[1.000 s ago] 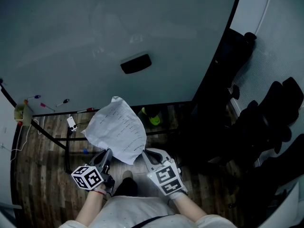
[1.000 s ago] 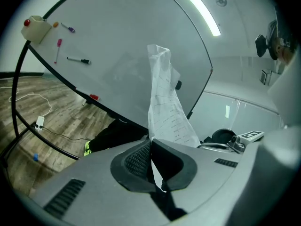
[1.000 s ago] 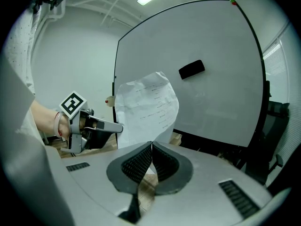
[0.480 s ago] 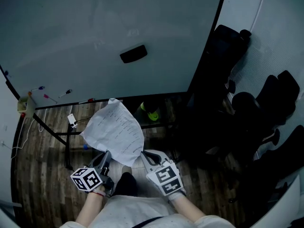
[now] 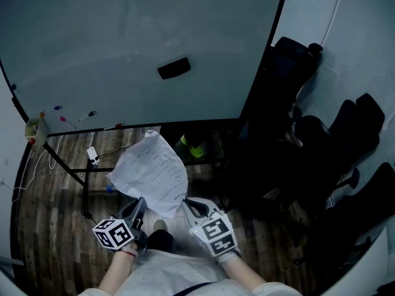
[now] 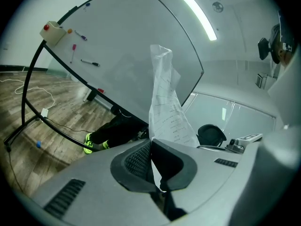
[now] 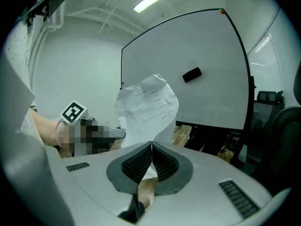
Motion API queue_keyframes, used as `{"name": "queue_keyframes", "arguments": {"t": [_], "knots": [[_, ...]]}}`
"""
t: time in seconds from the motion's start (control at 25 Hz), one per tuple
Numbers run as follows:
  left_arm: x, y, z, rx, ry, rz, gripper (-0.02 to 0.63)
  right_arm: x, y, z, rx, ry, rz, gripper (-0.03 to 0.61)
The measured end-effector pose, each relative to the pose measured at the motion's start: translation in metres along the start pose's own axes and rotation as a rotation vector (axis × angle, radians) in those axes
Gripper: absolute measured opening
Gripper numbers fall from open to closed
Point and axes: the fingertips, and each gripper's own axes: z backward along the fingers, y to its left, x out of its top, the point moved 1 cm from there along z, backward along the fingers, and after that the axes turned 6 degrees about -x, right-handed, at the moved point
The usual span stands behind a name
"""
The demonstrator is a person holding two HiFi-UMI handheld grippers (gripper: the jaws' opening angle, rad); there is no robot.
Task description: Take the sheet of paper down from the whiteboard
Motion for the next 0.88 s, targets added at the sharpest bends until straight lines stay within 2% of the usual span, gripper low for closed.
{"name": "queue_keyframes", "arguments": {"t": [0.88], "knots": [[0.024,0.025,0.009,-0.012,0.066,0.037,0.015,0.016,0.016,-0.029,-0.007,0.048,-0.037,0.019]]}}
